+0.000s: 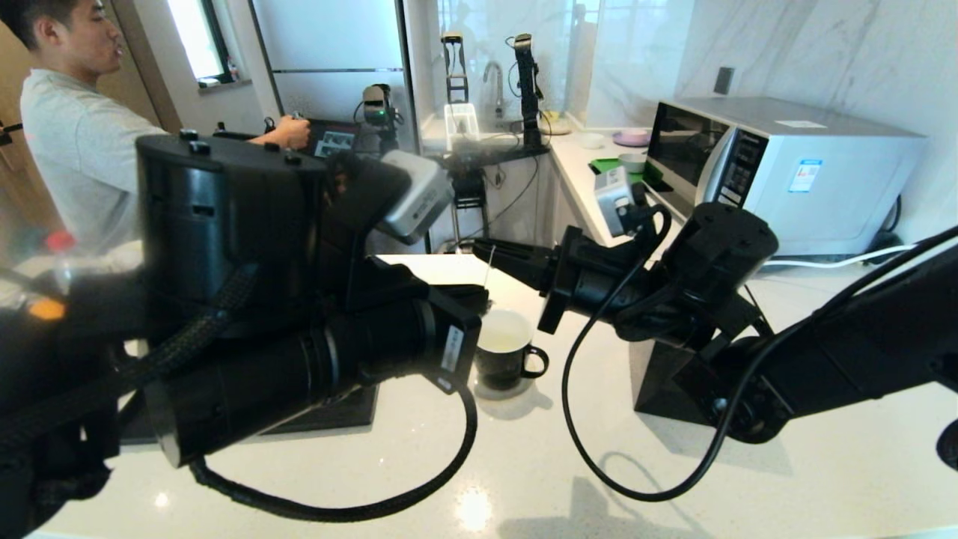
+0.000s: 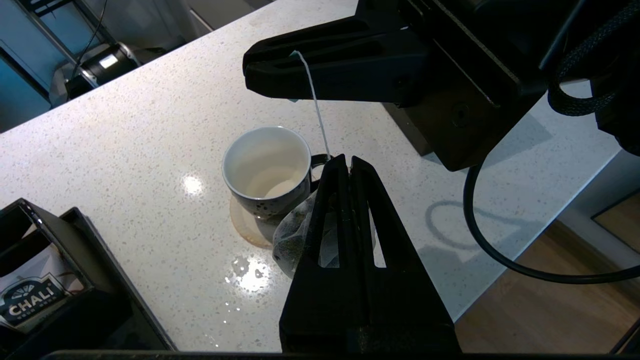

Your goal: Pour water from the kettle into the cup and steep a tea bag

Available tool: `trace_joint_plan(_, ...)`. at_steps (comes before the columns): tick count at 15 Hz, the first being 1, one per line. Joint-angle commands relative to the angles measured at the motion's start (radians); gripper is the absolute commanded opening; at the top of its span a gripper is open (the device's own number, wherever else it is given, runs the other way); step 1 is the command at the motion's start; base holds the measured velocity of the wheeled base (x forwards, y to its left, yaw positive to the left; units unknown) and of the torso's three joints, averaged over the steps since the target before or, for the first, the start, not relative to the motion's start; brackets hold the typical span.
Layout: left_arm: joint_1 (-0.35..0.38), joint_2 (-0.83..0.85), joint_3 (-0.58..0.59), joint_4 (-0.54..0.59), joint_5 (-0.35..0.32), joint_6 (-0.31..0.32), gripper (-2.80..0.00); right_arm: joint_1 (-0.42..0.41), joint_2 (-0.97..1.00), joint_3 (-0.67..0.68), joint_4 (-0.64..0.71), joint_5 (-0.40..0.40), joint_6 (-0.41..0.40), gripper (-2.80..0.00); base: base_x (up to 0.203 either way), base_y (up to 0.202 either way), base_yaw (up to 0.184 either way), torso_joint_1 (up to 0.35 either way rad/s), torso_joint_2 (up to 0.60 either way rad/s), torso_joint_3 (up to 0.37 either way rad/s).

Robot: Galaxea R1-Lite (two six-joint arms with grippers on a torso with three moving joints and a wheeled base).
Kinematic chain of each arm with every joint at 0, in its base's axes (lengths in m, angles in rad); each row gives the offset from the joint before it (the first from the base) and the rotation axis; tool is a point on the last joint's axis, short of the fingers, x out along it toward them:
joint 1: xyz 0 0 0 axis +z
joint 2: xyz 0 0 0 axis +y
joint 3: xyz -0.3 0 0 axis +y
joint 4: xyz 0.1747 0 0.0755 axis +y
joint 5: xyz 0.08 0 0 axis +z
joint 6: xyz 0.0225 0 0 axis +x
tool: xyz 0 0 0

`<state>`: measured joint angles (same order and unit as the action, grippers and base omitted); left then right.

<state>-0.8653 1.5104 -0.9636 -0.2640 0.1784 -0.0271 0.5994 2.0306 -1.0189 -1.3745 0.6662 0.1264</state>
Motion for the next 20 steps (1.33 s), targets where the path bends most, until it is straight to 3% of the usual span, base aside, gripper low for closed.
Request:
trace_joint_plan(1,0.0,0.004,0.0,-0.001,0.001,-0.001,-2.8,0.0,-0.001,0.0,-0.009,0.004,0.001,-2.8,0.0,0.0,0.0,0.0,0.0,0.0)
trace_joint_plan(3,0.002,0.008,0.0,-0.003,0.003,-0.001,-2.8,0.0,-0.001,0.006,-0.009,0.004,0.001,-2.8,0.0,0.0,0.0,0.0,0.0,0.0)
trace_joint_plan(4,0.0,0.008,0.002,-0.003,0.003,-0.001,0.0,0.0,-0.001,0.008,-0.011,0.004,-0.001,-2.8,0.0,0.0,0.0,0.0,0.0,0.0)
trace_joint_plan(7,0.001,0.008,0.005,-0.003,0.008,0.0,0.0,0.0,-0.001,0.011,-0.011,0.004,-0.001,-2.8,0.0,0.0,0.0,0.0,0.0,0.0)
trace_joint_plan(10,0.002,0.01,0.018,-0.003,0.055,-0.002,0.0,-0.001,0.0,0.011,-0.009,0.004,0.001,-2.8,0.0,0.0,0.0,0.0,0.0,0.0)
trace_joint_plan(20,0.062,0.008,0.077,-0.004,0.058,-0.001,0.0,-0.043,0.003,0.021,-0.012,0.004,-0.001,-2.8,0.0,0.0,0.0,0.0,0.0,0.0)
